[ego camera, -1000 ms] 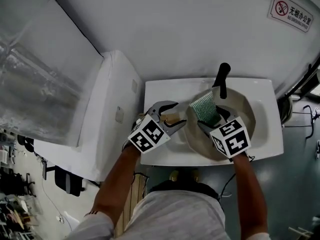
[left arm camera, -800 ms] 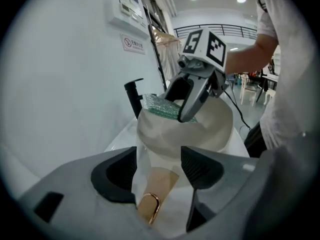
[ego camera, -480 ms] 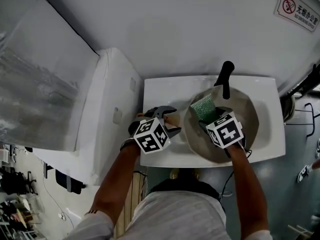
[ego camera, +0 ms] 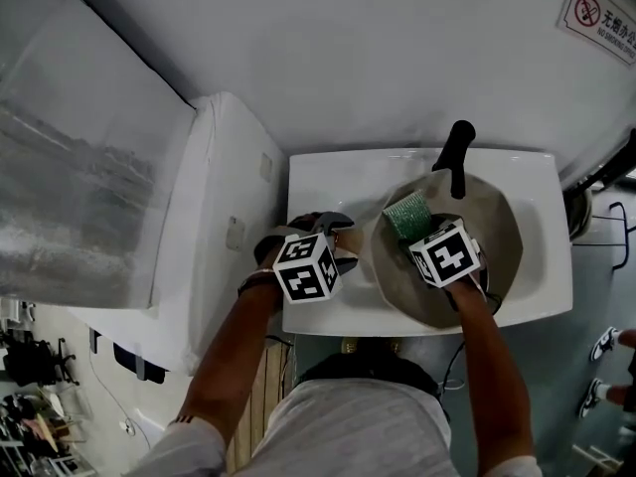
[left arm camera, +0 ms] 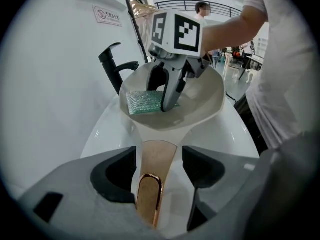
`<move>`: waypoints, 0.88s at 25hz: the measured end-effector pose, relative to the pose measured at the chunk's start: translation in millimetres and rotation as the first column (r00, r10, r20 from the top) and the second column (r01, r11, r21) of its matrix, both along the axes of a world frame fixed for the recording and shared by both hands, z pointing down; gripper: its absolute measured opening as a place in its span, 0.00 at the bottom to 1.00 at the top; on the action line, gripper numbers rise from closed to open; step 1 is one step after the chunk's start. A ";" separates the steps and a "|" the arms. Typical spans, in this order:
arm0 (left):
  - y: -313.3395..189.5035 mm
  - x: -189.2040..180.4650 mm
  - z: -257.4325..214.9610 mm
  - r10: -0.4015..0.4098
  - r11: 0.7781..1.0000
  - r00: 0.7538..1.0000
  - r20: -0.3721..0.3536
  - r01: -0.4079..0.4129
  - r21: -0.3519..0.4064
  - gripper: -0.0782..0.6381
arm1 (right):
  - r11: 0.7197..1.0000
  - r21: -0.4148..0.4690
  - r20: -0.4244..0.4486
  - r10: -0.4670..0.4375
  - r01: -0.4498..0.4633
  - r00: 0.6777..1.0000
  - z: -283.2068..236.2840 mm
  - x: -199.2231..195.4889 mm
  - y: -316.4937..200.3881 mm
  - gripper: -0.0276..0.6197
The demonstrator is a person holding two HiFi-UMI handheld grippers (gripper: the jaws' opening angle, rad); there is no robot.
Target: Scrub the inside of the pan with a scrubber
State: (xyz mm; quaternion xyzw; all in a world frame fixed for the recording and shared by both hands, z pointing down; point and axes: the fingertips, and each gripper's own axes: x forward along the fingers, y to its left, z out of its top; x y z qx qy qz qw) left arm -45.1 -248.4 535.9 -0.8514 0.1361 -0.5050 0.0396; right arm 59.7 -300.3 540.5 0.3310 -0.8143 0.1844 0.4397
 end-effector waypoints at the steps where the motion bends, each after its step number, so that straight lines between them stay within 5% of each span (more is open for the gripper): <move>1: -0.9 -0.7 2.5 0.000 1.000 1.000 0.010 0.000 0.004 0.52 | 1.000 -0.005 -0.003 0.003 -0.003 1.000 2.1 0.0 -0.4 0.57; 11: -5.9 -2.1 12.2 -0.010 1.000 1.000 0.006 0.010 0.024 0.46 | 0.998 -0.044 -0.053 0.033 -0.036 0.998 19.5 7.1 -5.5 0.57; 22: -5.7 -3.5 12.6 -0.005 1.000 1.000 -0.008 0.005 0.026 0.46 | 0.987 -0.025 -0.186 0.148 -0.156 0.971 18.9 72.8 -11.2 0.57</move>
